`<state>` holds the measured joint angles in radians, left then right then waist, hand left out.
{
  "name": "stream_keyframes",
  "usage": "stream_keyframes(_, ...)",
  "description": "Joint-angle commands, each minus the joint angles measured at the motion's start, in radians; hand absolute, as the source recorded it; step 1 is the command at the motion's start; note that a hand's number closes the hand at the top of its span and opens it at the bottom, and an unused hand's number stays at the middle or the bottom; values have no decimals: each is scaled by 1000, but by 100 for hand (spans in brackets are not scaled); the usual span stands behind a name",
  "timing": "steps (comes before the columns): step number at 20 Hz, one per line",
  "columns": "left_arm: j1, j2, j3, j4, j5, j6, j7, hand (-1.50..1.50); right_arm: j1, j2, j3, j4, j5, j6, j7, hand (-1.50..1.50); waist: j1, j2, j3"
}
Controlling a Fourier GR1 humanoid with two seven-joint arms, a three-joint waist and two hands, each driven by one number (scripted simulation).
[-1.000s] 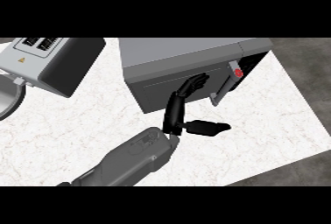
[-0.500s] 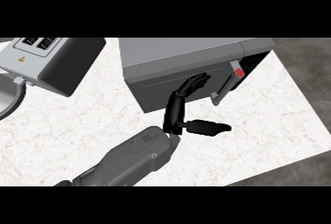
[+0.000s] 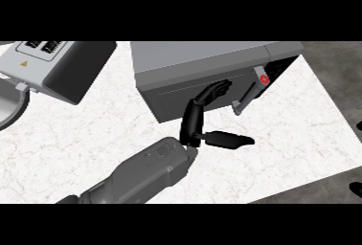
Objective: Pick up the milk, place it into the microwave and close the microwave
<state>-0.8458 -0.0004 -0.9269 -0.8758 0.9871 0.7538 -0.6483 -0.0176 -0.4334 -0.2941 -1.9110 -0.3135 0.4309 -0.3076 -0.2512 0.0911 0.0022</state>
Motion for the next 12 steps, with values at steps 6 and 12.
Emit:
stream_keyframes(6, -69, 0, 51, 90, 58, 18, -11, -150, -64, -18, 0, 97, -131, 47, 51, -150, -13, 7, -2)
stream_keyframes(12, -64, 0, 54, 101, 83, 11, -41, -150, -90, -54, -29, 161, -190, 83, 64, -150, -23, 6, -1)
